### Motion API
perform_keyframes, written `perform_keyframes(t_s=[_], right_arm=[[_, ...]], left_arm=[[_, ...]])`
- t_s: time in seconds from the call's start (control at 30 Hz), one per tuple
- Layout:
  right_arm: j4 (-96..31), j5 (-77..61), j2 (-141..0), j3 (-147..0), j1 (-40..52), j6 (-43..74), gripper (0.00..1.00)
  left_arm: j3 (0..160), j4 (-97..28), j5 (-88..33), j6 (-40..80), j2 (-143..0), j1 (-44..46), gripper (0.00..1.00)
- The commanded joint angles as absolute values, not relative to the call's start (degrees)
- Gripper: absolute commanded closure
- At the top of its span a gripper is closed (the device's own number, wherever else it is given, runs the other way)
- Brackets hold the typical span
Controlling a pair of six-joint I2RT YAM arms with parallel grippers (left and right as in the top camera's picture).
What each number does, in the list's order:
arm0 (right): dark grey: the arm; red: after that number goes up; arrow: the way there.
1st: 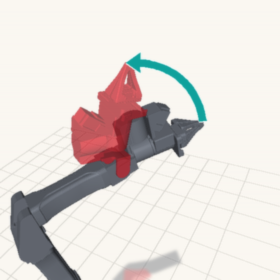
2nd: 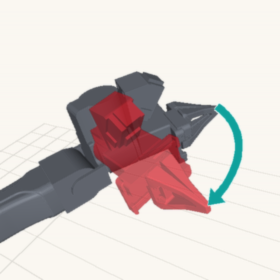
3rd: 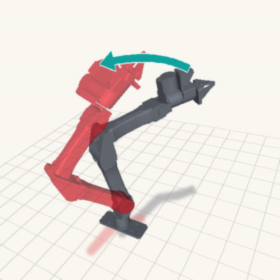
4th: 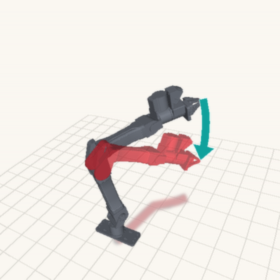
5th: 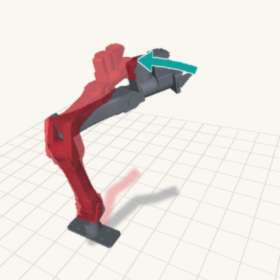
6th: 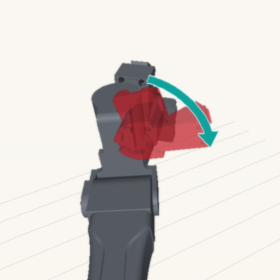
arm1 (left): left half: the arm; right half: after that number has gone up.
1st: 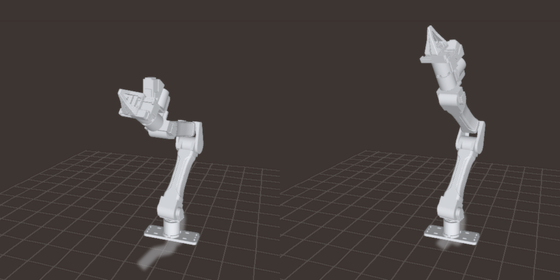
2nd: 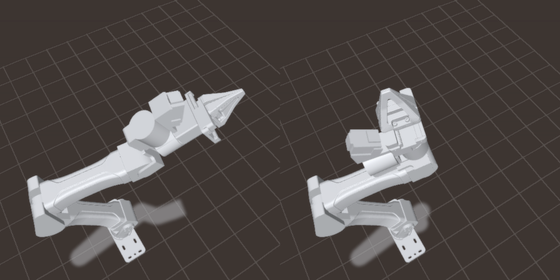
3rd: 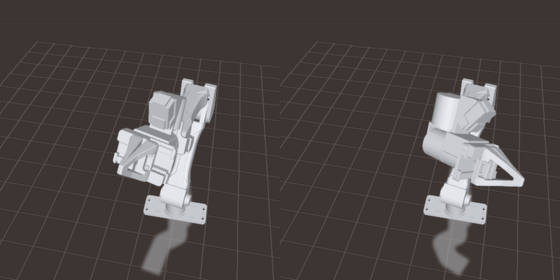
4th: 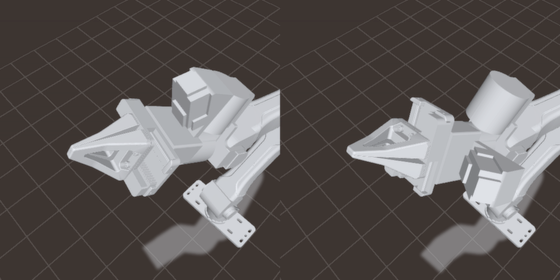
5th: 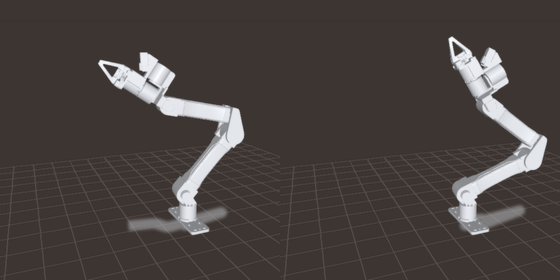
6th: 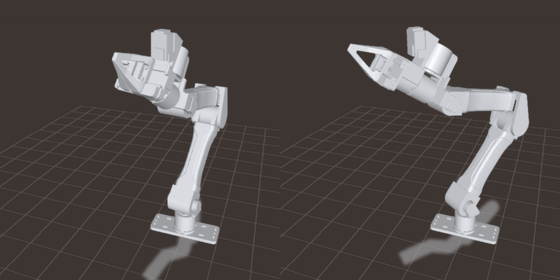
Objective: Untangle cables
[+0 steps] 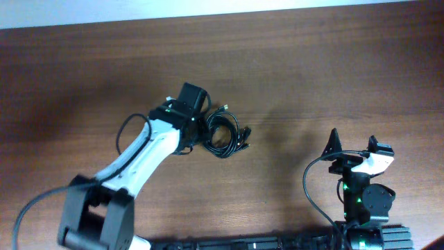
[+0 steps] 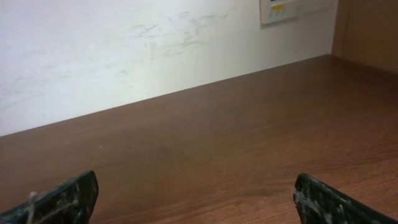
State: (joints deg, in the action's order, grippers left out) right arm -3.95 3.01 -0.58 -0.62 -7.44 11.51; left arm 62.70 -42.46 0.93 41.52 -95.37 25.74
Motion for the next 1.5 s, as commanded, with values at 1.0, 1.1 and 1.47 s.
perform_keyframes(t_s=[1.0,1.1,1.47], right_arm=[[2.0,-32.4,-0.9,-1.3,-7.1,40.5,0.02],[-2.9,-32.3,-7.2,-8.2,-7.1,30.5,0.01],[-18.1,-60.8,-68.8,-52.3,1.3,9.5,0.19]], left_arm=[[71.1,-46.7,-3.5,-14.6,-84.9,21.8,1.00],[71.1,-46.7,-5.3,-23.3,-84.9,21.8,1.00],[71.1,-41.2,-15.7,-23.9,-84.9,21.8,1.00]])
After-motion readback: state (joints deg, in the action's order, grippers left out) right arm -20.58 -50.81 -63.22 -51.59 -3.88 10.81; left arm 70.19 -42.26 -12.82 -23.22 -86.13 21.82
